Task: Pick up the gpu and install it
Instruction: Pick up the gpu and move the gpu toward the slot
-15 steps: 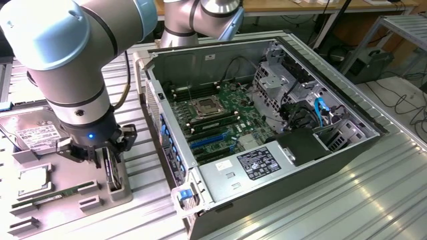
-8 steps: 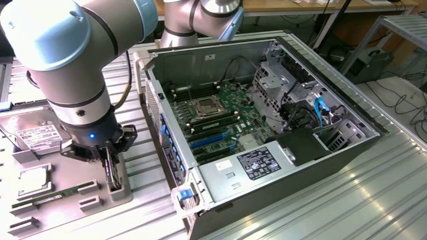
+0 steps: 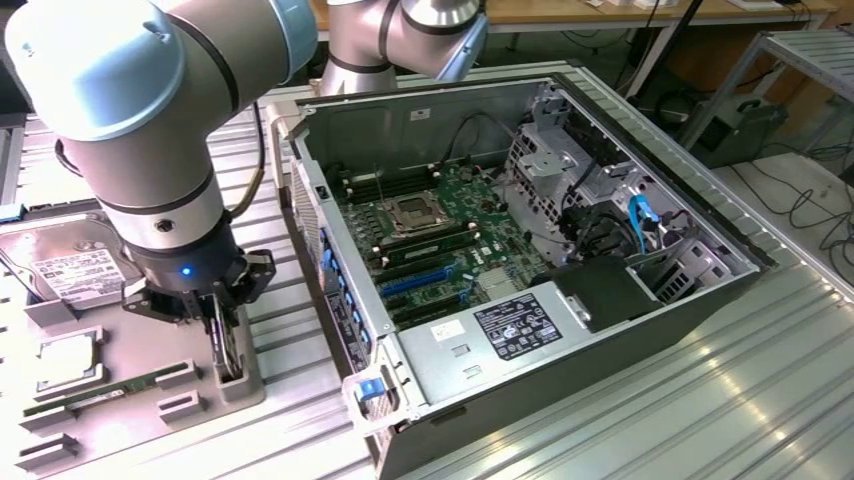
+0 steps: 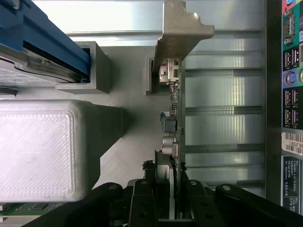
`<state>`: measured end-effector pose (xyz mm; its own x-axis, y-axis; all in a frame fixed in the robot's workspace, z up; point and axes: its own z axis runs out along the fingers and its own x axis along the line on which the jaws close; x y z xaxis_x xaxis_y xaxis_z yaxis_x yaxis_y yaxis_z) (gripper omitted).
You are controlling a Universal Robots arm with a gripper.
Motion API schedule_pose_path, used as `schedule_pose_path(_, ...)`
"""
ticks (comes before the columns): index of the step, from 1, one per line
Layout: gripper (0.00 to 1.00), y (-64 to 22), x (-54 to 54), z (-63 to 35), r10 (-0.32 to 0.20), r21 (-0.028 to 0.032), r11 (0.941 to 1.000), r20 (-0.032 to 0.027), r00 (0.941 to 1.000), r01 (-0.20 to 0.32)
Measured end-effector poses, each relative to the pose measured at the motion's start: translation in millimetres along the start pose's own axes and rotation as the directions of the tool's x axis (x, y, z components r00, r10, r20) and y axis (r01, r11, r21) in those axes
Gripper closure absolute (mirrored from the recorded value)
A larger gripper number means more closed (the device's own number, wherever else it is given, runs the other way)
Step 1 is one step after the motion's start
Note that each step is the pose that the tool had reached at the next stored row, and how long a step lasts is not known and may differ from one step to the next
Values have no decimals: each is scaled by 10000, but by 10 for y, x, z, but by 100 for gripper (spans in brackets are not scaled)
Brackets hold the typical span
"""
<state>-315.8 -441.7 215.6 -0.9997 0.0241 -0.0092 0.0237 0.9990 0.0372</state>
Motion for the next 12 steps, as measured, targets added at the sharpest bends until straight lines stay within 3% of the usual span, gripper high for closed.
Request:
schedule_pose_path(5,72,1,-1,-31,0,-3,10000,4,10000,0)
schedule_pose_path(12,72,11,-3,-279,0,-1,10000,2,10000,0)
